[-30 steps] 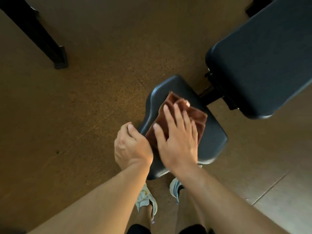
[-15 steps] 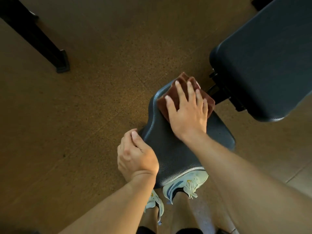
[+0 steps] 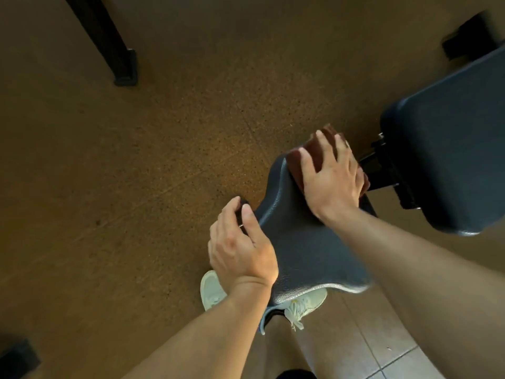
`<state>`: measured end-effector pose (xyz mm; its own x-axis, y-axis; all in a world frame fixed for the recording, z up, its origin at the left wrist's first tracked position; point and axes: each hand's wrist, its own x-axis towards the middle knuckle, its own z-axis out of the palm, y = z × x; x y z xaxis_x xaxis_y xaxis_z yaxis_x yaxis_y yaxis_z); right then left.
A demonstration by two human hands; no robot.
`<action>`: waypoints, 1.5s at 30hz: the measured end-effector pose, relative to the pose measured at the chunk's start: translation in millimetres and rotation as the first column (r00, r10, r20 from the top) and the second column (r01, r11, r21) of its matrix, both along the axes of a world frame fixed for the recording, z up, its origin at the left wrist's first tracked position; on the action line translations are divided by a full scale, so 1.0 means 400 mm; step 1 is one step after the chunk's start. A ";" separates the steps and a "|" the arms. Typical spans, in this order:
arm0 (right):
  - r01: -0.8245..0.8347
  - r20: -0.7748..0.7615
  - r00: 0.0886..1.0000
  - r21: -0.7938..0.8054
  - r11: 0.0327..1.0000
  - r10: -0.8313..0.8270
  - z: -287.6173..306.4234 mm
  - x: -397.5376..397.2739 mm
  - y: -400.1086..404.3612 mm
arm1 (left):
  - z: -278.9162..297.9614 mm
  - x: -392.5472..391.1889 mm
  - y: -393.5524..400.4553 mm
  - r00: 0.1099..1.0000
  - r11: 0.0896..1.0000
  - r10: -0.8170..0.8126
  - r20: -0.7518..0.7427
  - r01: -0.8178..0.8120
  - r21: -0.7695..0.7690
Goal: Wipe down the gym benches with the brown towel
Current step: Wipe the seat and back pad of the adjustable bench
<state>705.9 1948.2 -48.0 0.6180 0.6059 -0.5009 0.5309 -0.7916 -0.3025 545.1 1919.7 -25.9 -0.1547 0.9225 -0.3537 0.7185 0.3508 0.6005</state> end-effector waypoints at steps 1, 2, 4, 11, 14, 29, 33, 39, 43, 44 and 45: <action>0.016 0.003 1.000 -0.017 1.000 -0.016 -0.002 0.010 0.050 | -0.003 -0.001 -0.002 1.000 1.000 0.012 0.016 -0.012 0.008; 0.015 -0.001 1.000 -0.051 0.999 -0.015 -0.001 0.016 0.092 | -0.005 -0.002 -0.004 0.998 0.999 0.033 0.044 -0.034 0.010; -0.052 -0.006 0.999 -0.173 0.983 0.052 0.011 0.021 0.155 | -0.009 -0.005 -0.005 0.985 0.993 0.115 0.125 -0.114 -0.013; -0.561 -0.048 0.803 -0.393 0.729 0.593 0.081 -0.050 0.194 | -0.027 -0.057 0.008 0.854 0.908 0.400 0.332 -0.320 -0.271; -0.762 -0.020 0.576 -0.376 0.528 0.817 0.076 -0.125 0.163 | -0.046 -0.118 0.000 0.864 0.897 0.401 0.304 -0.303 -0.322; -0.423 0.066 0.905 0.240 0.874 0.420 0.126 -0.395 -0.291 | 0.081 -0.177 0.079 0.946 0.988 0.046 0.322 0.006 -0.157; -0.036 0.041 0.999 0.007 0.999 0.035 0.110 -0.376 -0.290 | 0.077 -0.070 0.112 0.926 0.934 -0.179 0.333 0.266 -0.239; 0.150 -0.026 0.988 -0.107 0.983 -0.154 0.083 -0.234 -0.189 | 0.037 0.039 0.092 0.914 0.805 -0.382 0.136 0.402 -0.438; 0.104 -0.019 0.994 -0.051 0.993 -0.105 0.017 -0.079 -0.136 | 0.037 0.066 0.072 0.845 0.821 -0.510 -0.160 0.422 -0.385; 0.091 -0.011 0.996 -0.039 0.995 -0.092 -0.001 -0.039 -0.117 | 0.040 0.070 0.068 0.828 0.819 -0.526 -0.193 0.433 -0.376; 0.076 -0.005 0.997 -0.032 0.997 -0.076 -0.014 -0.004 -0.099 | 0.040 0.075 0.068 0.814 0.814 -0.541 -0.213 0.442 -0.378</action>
<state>704.2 1908.8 -53.6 0.6585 0.5412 -0.5230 0.4675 -0.8387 -0.2793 575.2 1946.9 -10.1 0.1478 0.7587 -0.6345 0.9666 0.0250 0.2551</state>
